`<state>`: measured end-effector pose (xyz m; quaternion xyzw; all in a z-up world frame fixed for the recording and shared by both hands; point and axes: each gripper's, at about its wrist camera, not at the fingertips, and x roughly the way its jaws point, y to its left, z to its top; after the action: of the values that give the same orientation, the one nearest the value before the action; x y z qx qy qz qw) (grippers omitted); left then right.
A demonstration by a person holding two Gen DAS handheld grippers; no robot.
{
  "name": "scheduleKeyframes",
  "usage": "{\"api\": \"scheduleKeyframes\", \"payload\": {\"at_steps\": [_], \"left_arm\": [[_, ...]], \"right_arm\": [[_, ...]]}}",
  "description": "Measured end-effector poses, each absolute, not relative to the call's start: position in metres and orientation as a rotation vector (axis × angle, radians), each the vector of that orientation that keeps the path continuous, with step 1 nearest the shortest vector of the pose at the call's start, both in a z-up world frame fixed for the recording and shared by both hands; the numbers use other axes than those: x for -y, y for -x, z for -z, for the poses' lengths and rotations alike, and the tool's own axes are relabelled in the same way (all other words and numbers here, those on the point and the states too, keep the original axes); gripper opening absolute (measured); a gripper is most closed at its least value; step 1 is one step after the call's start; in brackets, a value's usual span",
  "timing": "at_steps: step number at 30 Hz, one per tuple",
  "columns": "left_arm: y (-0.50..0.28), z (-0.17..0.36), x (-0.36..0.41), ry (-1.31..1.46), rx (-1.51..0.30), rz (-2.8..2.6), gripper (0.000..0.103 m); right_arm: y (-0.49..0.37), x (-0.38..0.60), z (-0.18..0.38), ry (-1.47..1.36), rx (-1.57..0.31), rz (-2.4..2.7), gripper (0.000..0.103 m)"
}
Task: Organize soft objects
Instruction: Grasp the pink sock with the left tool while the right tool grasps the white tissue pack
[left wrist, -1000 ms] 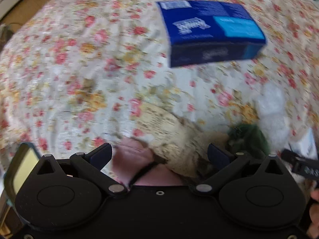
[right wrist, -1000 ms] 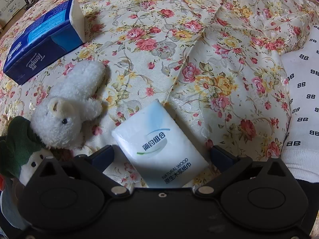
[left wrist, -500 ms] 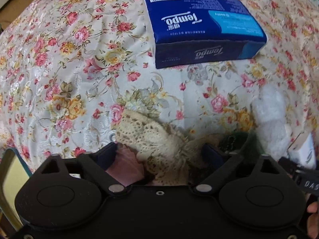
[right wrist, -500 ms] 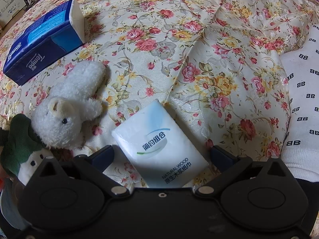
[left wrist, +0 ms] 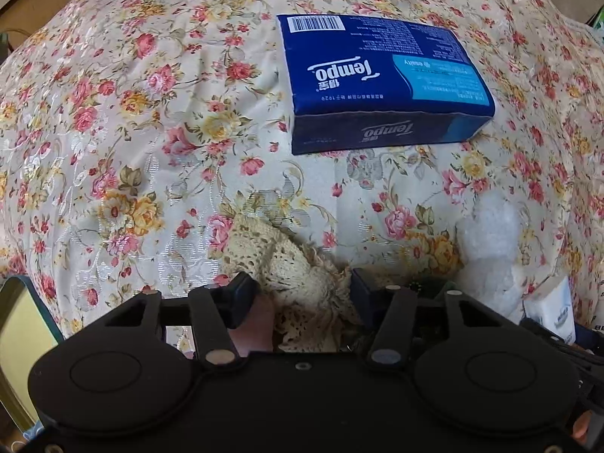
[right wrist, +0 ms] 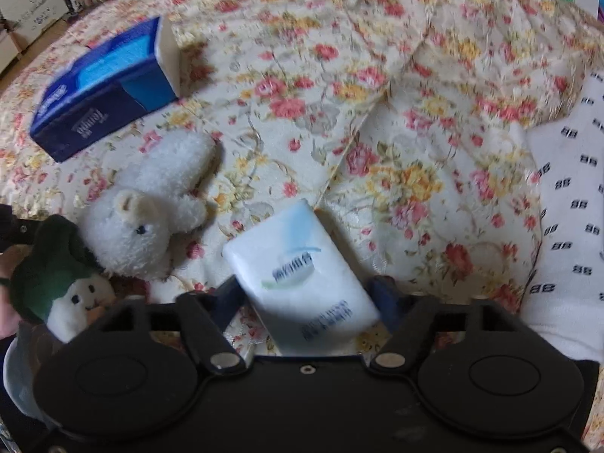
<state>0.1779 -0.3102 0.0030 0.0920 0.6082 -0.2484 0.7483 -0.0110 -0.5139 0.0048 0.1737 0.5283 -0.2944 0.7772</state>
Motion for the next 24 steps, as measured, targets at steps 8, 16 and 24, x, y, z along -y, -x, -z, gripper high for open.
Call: {"api": "scheduleKeyframes", "payload": {"at_steps": [8, 16, 24], "left_arm": [[-0.184, -0.025, 0.300, -0.161, -1.313, 0.524, 0.047], [-0.179, -0.054, 0.294, -0.149, -1.268, 0.521, 0.044], [-0.168, -0.058, 0.301, -0.158, -1.302, 0.557, 0.043]], "right_arm": [[0.026, 0.526, -0.018, -0.438, -1.060, 0.654, 0.054], [0.030, 0.530, -0.018, -0.469, -1.053, 0.661, 0.053], [0.027, 0.530, -0.013, -0.472, -1.071, 0.654, 0.053]]}}
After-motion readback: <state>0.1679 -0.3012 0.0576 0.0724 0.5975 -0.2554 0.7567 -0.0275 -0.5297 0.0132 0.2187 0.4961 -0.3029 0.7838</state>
